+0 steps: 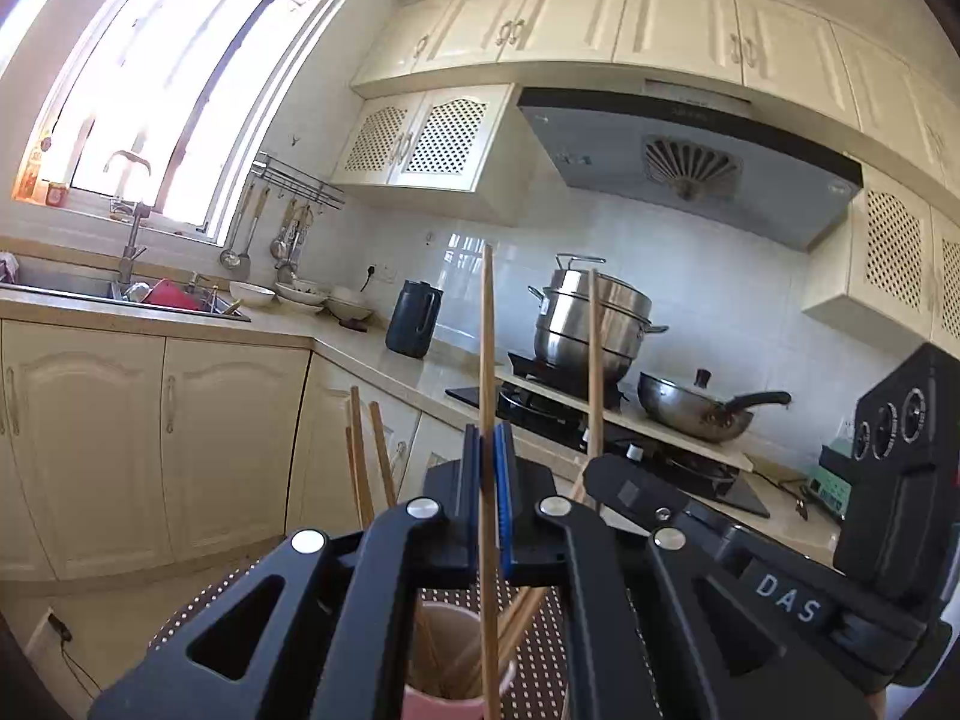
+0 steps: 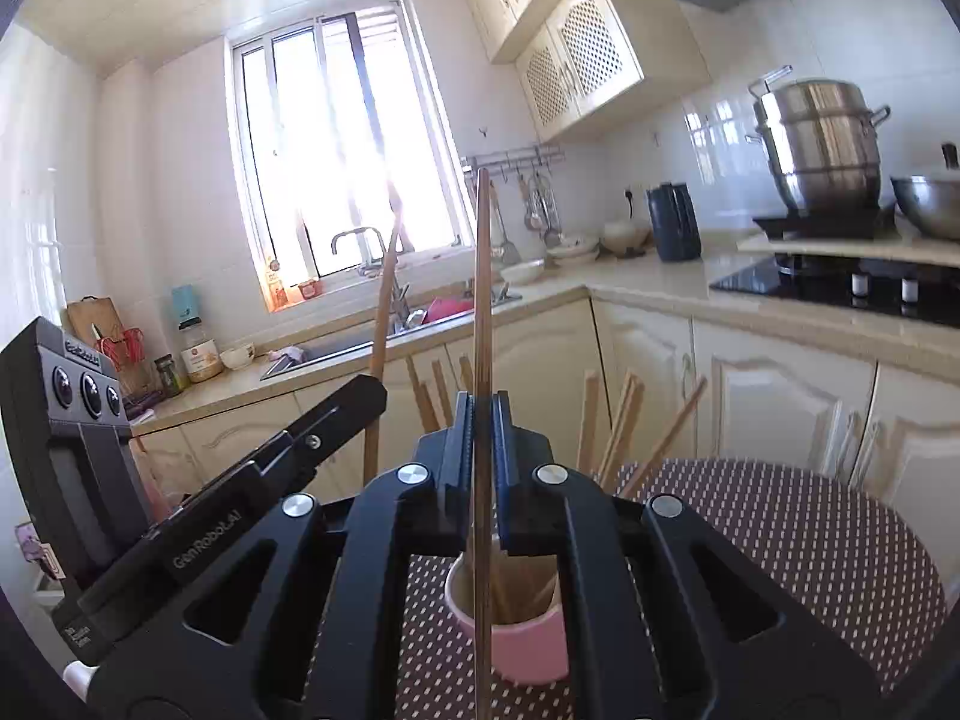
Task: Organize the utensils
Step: 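Lift the left tool's chopstick over the pink cup while the right tool carries its chopstick there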
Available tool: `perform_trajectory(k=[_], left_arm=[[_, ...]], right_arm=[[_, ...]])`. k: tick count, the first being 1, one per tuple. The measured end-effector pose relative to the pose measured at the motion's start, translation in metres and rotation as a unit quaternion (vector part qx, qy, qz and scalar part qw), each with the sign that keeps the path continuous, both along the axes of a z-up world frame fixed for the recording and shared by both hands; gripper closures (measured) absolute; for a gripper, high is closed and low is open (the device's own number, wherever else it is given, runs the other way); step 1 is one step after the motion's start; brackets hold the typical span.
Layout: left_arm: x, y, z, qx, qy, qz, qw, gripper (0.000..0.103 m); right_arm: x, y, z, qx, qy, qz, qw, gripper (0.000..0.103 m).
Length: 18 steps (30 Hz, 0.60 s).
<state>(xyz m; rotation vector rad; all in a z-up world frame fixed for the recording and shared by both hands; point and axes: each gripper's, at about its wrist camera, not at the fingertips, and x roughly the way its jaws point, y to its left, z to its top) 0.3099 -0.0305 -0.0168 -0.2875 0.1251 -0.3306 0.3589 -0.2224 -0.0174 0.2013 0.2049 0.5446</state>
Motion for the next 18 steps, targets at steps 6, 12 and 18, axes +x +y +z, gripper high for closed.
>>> perform_trajectory(k=[6,12,18], left_arm=[[0.028,0.003,-0.006,-0.016,-0.017,0.024,0.9994,0.098],[0.04,-0.008,-0.011,0.008,-0.04,0.044,0.9982,0.098],[0.047,-0.012,-0.026,0.001,-0.029,0.047,0.9984,0.098]], right_arm=[[0.022,0.005,0.003,0.007,-0.041,-0.011,0.999,0.096],[0.028,0.011,-0.002,0.004,-0.071,-0.014,0.997,0.096],[0.033,0.008,-0.014,0.005,-0.059,-0.008,0.998,0.096]])
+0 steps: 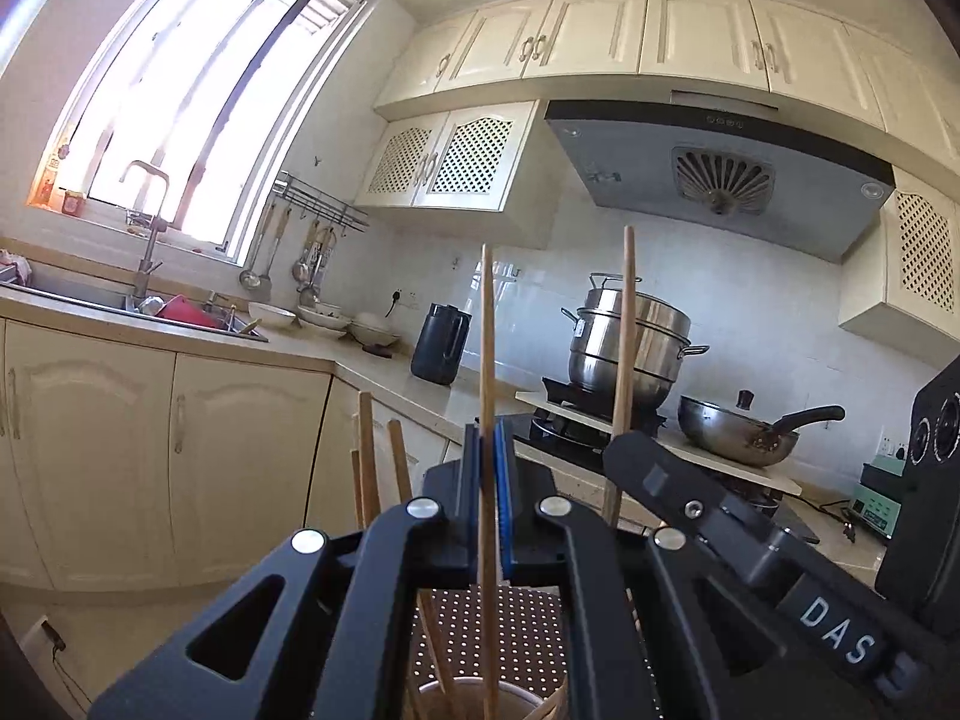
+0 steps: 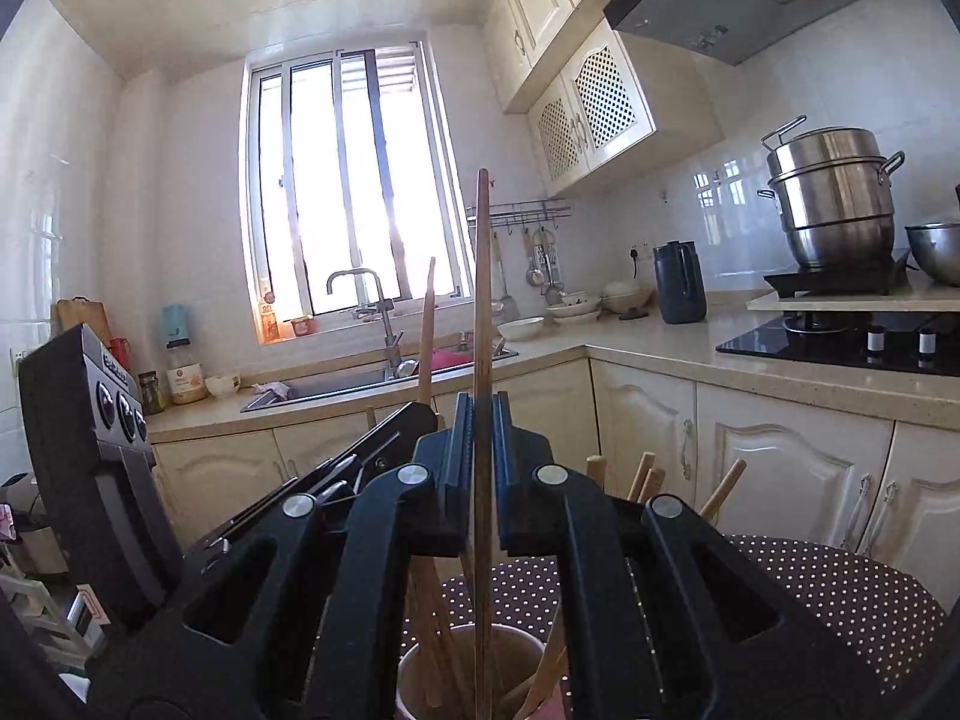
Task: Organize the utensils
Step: 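Lift the left tool's chopstick over the pink cup while the right tool carries its chopstick there, then open the left tool to drop its chopstick into the cup while the right tool releases its own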
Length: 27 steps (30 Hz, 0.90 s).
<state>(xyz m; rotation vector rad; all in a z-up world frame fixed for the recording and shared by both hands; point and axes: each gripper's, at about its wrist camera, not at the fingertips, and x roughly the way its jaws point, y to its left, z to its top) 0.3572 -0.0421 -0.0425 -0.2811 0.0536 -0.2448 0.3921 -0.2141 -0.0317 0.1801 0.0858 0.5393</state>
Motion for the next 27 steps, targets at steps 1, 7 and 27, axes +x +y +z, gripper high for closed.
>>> perform_trajectory(k=[1,7,27], left_arm=[[-0.001,-0.001,-0.003,0.003,0.001,0.002,1.0,0.098],[-0.006,0.001,-0.018,0.012,0.018,0.004,0.9998,0.098],[-0.064,-0.011,-0.04,0.1,0.025,0.02,0.9944,0.098]], right_arm=[[-0.001,-0.001,-0.002,-0.001,0.001,-0.001,1.0,0.096],[-0.008,-0.008,-0.009,-0.002,0.015,0.003,1.0,0.096],[-0.045,0.005,-0.039,-0.056,0.055,0.016,0.997,0.096]])
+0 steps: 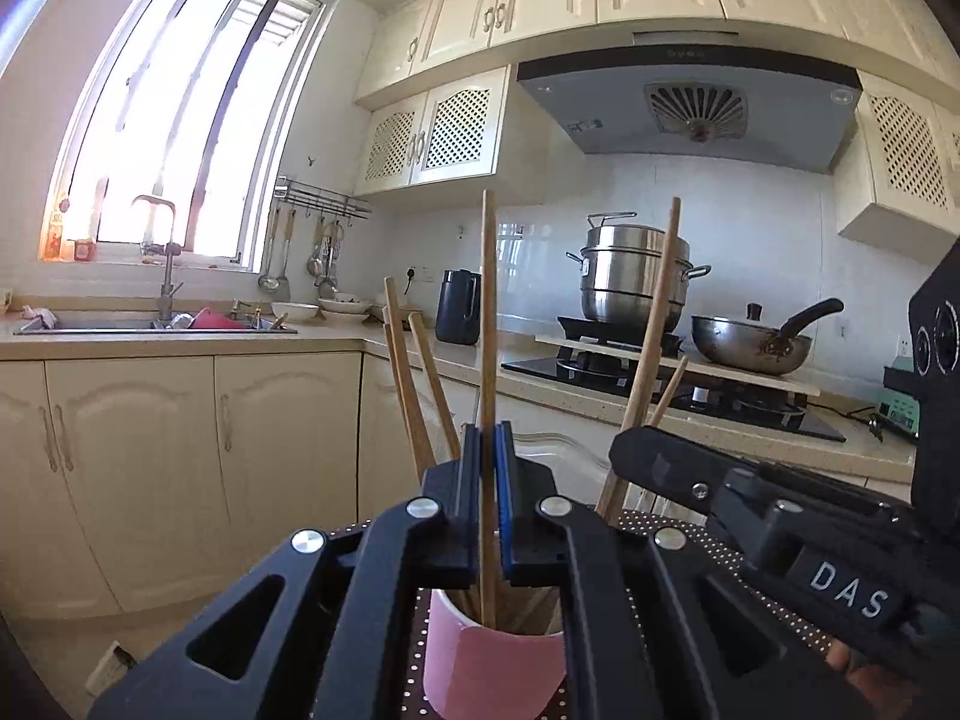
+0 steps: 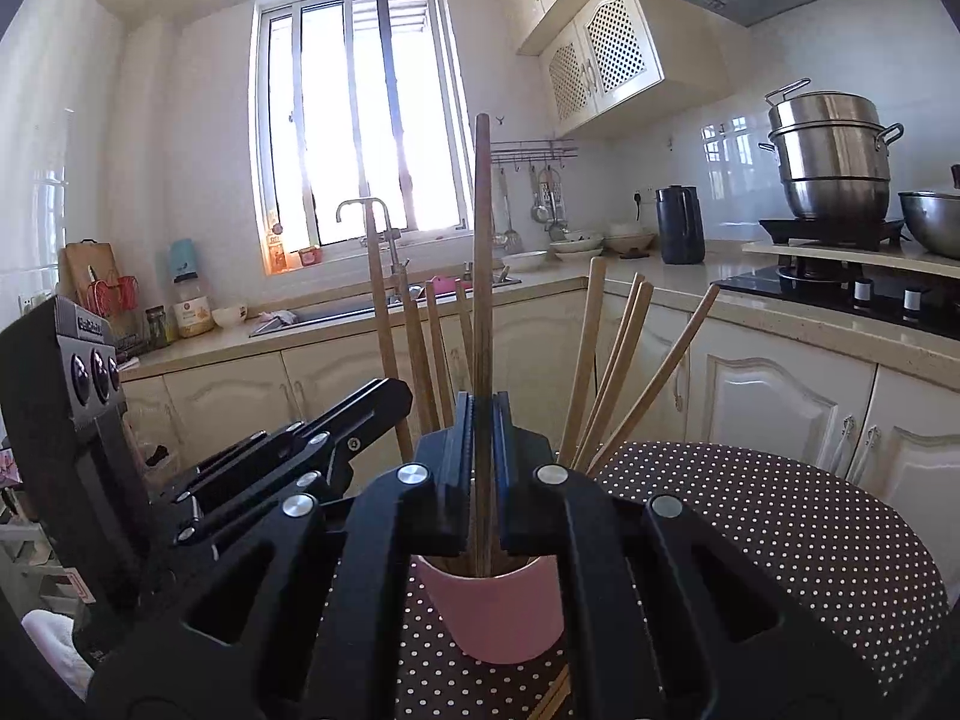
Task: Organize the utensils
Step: 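Open the left tool to drop its chopstick into the cup while the right tool releases its own, then move both open tools back down to the last chopsticks on the table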
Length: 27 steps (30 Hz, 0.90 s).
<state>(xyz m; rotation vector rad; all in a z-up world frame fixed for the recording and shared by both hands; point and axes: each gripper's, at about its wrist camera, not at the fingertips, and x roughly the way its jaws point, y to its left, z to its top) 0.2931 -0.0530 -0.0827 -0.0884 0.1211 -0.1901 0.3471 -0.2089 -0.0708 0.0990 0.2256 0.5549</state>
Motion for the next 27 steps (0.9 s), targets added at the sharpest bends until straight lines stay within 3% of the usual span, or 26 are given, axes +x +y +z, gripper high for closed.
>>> perform_trajectory(k=[8,17,20,23,25,27], left_arm=[[-0.005,-0.005,-0.011,0.035,0.016,0.006,0.9993,0.098],[-0.023,0.0,-0.005,0.049,0.013,0.014,0.9986,0.095],[-0.031,0.003,0.0,0.048,0.009,0.023,0.9985,0.069],[-0.042,0.008,0.006,0.045,0.001,0.031,0.9985,0.068],[-0.05,0.011,0.011,0.044,-0.004,0.036,0.9984,0.064],[-0.059,0.015,0.016,0.042,-0.012,0.046,0.998,0.054]], right_arm=[[-0.001,0.006,-0.014,-0.014,0.023,0.0,1.0,0.096],[-0.01,0.0,-0.009,0.006,0.042,-0.005,0.999,0.095],[-0.015,-0.001,-0.004,0.011,0.044,-0.008,0.999,0.093],[-0.023,-0.002,0.003,0.013,0.04,-0.015,0.999,0.077],[-0.03,-0.004,0.008,0.014,0.034,-0.02,0.999,0.059],[-0.036,-0.005,0.013,0.016,0.029,-0.021,0.999,0.059]])
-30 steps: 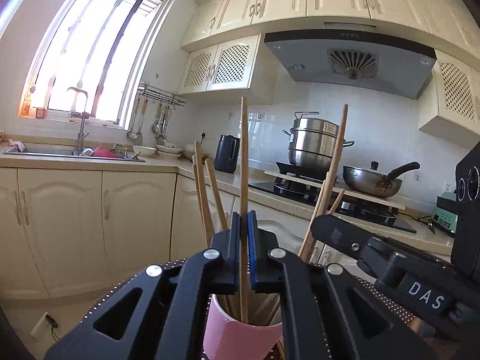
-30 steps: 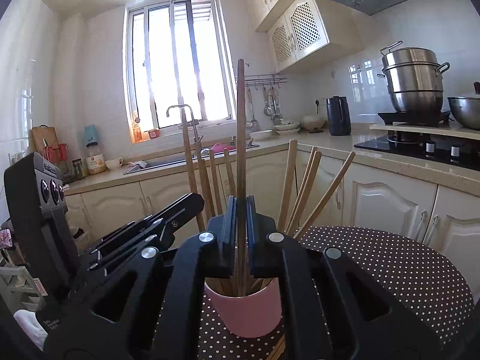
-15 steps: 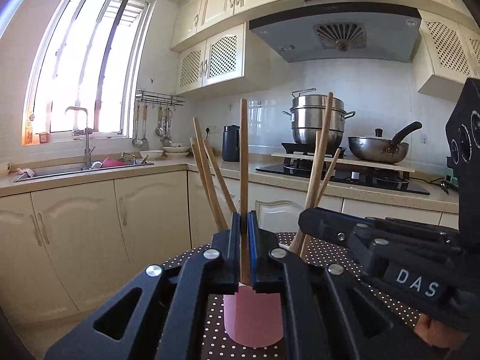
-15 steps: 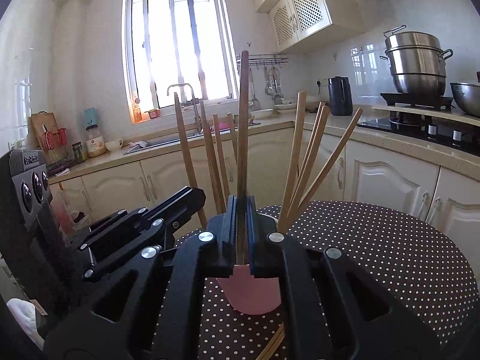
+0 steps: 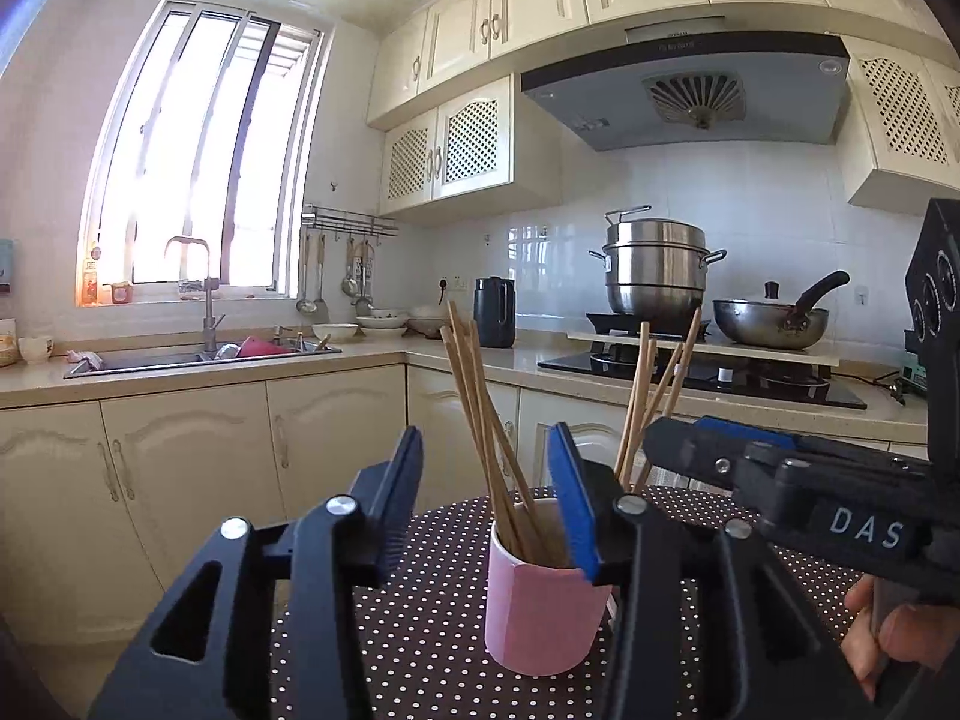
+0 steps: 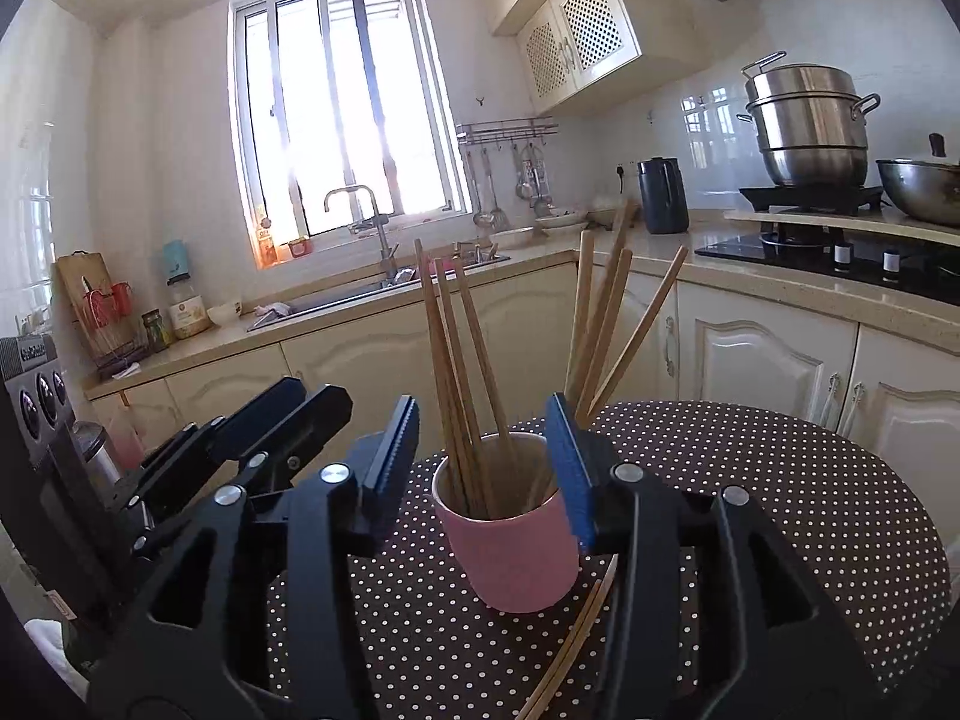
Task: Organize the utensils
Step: 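Move both open tools back down to the last chopsticks on the table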
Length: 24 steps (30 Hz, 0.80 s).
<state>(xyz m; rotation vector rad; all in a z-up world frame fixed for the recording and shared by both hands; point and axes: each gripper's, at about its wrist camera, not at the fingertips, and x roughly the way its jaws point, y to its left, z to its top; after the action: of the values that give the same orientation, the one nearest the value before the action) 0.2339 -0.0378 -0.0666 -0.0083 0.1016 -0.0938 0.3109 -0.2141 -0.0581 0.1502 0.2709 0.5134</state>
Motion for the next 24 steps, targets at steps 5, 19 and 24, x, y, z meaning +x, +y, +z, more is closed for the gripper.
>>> perform_trajectory(k=[5,19,24], left_arm=[[-0.025,0.008,0.015,-0.002,-0.021,0.012,0.9997,0.049],[-0.078,0.007,0.026,0.015,-0.025,0.02,0.9994,0.04],[-0.085,0.002,0.021,0.021,-0.015,0.016,0.9995,0.038]], right_arm=[[-0.019,-0.002,0.011,0.004,-0.009,-0.004,1.0,0.058],[-0.072,-0.016,0.014,-0.007,-0.004,-0.019,1.0,0.056],[-0.079,-0.02,0.005,-0.01,0.01,-0.022,1.0,0.055]])
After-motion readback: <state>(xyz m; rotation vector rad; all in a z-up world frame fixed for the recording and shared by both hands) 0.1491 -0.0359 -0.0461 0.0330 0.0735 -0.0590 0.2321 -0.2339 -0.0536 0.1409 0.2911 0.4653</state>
